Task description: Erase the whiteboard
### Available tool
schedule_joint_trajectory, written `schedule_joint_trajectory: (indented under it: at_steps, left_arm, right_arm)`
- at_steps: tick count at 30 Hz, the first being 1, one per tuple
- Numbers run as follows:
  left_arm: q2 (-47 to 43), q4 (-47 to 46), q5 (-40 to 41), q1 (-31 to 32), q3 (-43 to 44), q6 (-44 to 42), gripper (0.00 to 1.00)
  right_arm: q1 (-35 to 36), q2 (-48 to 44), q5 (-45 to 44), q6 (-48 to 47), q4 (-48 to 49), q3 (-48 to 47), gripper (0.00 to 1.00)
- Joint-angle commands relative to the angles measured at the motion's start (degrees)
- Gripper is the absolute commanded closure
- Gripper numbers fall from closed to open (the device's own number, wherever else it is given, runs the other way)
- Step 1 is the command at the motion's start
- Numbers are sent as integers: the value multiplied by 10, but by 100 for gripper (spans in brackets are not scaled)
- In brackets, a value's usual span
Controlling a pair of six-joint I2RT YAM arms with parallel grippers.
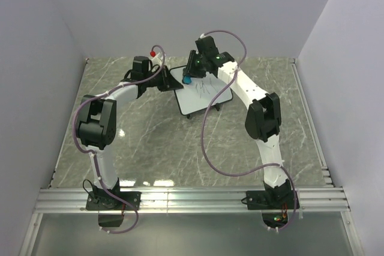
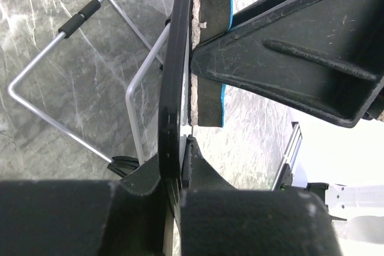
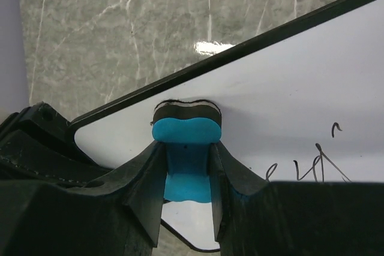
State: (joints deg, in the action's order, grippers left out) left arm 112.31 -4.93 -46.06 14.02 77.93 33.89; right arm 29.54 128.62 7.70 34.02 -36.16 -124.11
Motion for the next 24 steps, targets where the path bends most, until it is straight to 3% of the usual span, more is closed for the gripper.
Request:
schedule_joint_trajectory:
  at_steps: [1,7,14,18,24]
  left_arm:
    - [-4,96,3,40,-15,-41,100]
    - [-5,119,11,39,-3,-54,100]
    - [-6,120,10,39,3,-54,100]
    - [-9,121,12,39,-3,-54,100]
    - [-23,120,11,40,-24,-53,100]
  right_arm:
    - [-4,28,-35,-8,11,23,100]
    - [-4,-78,-62,-22,91,289,100]
    - [-4,-165,-75,-19,156,482,100]
    - [-5,-159,-76,-11,142,458,100]
    - [-5,-94,-91,5,87,260,100]
